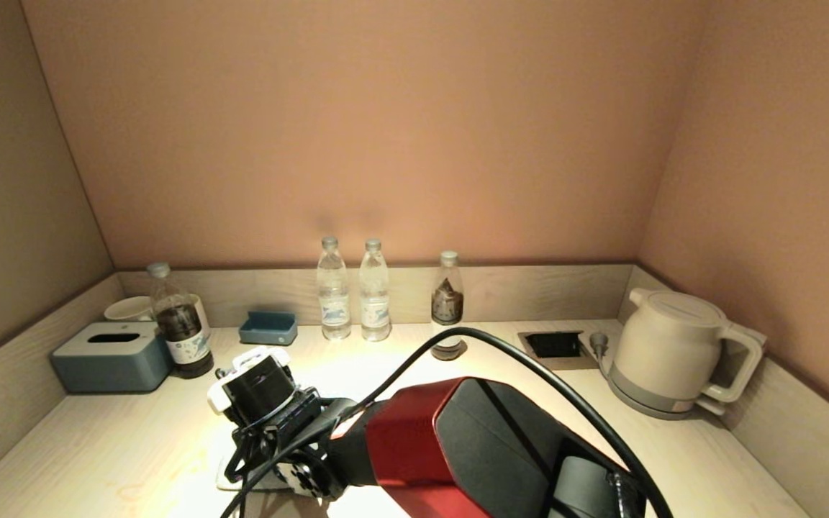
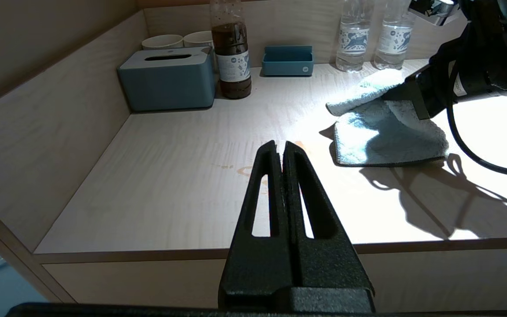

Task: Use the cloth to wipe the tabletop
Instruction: Sweep the stains on the table, then place the tablecloth, then sweep the stains on the table

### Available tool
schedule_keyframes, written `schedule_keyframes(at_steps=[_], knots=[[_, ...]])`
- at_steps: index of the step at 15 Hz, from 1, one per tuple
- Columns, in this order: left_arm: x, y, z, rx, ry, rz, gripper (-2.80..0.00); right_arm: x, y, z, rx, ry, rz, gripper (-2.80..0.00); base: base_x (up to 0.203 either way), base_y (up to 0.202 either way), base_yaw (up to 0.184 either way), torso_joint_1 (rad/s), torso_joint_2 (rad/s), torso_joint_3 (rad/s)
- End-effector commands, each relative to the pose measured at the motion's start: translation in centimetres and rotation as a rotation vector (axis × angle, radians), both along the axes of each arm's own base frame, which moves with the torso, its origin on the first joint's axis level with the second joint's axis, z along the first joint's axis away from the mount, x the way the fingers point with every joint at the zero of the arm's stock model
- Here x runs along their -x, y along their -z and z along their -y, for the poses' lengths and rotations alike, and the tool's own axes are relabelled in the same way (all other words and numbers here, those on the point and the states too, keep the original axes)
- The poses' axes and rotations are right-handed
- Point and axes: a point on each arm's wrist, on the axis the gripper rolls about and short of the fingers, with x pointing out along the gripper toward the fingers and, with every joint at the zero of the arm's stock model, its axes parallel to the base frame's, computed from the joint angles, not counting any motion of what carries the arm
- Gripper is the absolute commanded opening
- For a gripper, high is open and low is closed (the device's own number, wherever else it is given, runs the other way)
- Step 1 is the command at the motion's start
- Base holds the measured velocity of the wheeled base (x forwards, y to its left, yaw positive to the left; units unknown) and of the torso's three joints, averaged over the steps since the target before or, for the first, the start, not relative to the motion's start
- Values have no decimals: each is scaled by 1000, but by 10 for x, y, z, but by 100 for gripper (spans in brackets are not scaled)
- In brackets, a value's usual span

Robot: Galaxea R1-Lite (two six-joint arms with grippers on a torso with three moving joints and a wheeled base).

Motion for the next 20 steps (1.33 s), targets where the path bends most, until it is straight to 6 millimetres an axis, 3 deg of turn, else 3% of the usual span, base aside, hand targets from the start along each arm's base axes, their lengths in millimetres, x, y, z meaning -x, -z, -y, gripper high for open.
schedule_keyframes(at_steps=[1, 4, 5, 8, 12, 13, 16, 17, 20], knots=[[0, 0, 0, 0, -1, 0, -280, 2, -6, 0, -8, 5, 9, -280, 0, 0, 0, 0, 0, 0], [0, 0, 0, 0, -1, 0, -280, 2, -2, 2, 13, 22, 7, -280, 0, 0, 0, 0, 0, 0], [0, 0, 0, 0, -1, 0, -280, 4, 5, 5, 34, 23, -8, 0, 0, 0, 0, 0, 0, 0], [0, 0, 0, 0, -1, 0, -280, 7, 0, 8, 29, 29, -15, 0, 0, 0, 0, 0, 0, 0], [0, 0, 0, 0, -1, 0, -280, 26, -70, 25, -75, 29, 25, 0, 0, 0, 0, 0, 0, 0], [0, 0, 0, 0, -1, 0, -280, 36, -93, 35, -106, 25, 39, 0, 0, 0, 0, 0, 0, 0], [0, 0, 0, 0, -1, 0, -280, 60, -135, 63, -151, 24, 62, 0, 0, 0, 0, 0, 0, 0], [0, 0, 0, 0, -1, 0, -280, 64, -153, 80, -172, 45, 82, -280, 0, 0, 0, 0, 0, 0], [0, 0, 0, 0, -1, 0, -280, 71, -213, 162, -257, 172, 164, -280, 0, 0, 0, 0, 0, 0]])
